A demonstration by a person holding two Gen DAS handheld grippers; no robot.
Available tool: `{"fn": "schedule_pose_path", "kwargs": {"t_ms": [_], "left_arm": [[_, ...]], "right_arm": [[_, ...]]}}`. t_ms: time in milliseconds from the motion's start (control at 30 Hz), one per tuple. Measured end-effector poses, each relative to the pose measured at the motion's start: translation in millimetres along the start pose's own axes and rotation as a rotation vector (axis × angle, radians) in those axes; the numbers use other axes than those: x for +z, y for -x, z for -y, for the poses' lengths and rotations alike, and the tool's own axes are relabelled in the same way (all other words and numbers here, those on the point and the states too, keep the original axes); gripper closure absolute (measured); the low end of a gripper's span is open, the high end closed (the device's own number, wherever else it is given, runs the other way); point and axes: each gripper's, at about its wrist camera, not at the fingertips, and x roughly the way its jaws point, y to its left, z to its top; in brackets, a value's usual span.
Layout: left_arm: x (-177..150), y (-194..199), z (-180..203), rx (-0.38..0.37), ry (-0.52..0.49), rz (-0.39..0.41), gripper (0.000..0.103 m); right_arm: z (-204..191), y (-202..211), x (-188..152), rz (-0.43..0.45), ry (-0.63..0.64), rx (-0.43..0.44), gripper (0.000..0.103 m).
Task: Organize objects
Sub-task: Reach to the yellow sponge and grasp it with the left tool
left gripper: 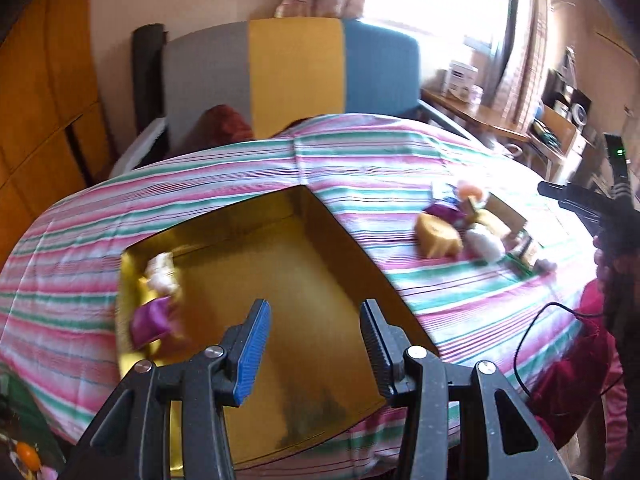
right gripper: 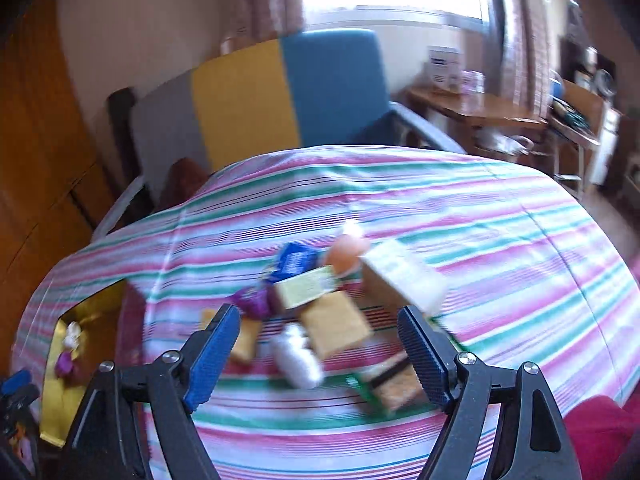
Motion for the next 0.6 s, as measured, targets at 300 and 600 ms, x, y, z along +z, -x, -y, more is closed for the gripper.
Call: {"fn": "schedule_pose_path", "kwargs": {"t_ms": [300, 600], "left_arm": [[29, -35, 62, -0.126, -0.090, -0.069, 0.056], [53, -98, 116, -0.163, -0.119, -0.193, 0.046]], "right_arm": [[90, -13, -19, 0.012, -0.381, 0.054, 0.020], [89, -13, -18, 0.021, -0.395, 0.098, 0.013]]}}
